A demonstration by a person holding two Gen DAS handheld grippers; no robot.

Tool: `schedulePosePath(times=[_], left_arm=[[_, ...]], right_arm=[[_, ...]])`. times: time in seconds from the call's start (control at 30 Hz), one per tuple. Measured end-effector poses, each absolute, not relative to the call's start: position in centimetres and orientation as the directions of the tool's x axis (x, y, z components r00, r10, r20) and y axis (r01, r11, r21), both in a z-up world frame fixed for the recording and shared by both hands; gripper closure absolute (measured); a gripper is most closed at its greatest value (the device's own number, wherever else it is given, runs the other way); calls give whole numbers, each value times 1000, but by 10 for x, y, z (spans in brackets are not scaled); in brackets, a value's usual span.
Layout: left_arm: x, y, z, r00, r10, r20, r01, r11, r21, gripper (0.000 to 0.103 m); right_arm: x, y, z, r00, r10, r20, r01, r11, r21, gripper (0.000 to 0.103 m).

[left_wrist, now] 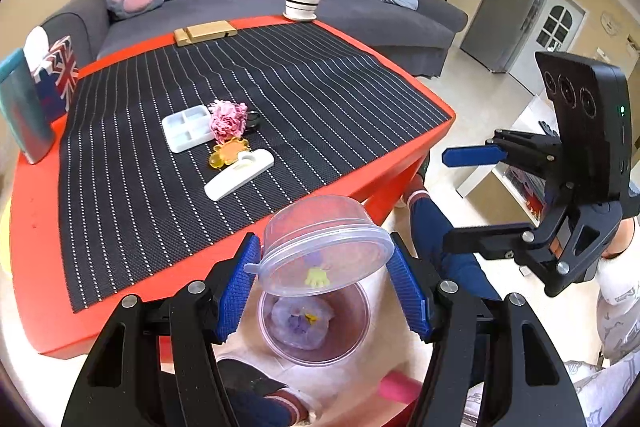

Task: Collect trash
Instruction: 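Carry both items to the pink bin while the right gripper releases the duck inside, then open the left gripper over the pink bin to drop the clear container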

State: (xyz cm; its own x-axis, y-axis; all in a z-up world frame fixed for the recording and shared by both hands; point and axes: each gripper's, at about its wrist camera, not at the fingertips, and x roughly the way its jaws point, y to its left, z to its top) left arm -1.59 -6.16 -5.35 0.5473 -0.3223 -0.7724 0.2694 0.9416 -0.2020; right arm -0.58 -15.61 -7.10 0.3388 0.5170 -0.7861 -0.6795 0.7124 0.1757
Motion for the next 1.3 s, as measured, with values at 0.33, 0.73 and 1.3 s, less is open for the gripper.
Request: schedulePosePath(times=[0.33, 0.73, 1.3], left_arm=[[-16, -72, -54, 538, -339, -772, 291, 934, -207, 41], [-11, -76, -53, 555, -324, -766, 276, 941, -198, 11], [-13, -65, -56, 560, -304, -770, 236, 950, -203, 8]], right_arm=[[-5, -171, -64, 378, 503, -777, -651, 742, 163, 8], [-2, -183, -62, 399, 500, -769, -627, 760, 169, 8], [-2, -175, -65, 380, 507, -774, -637, 750, 178, 8]])
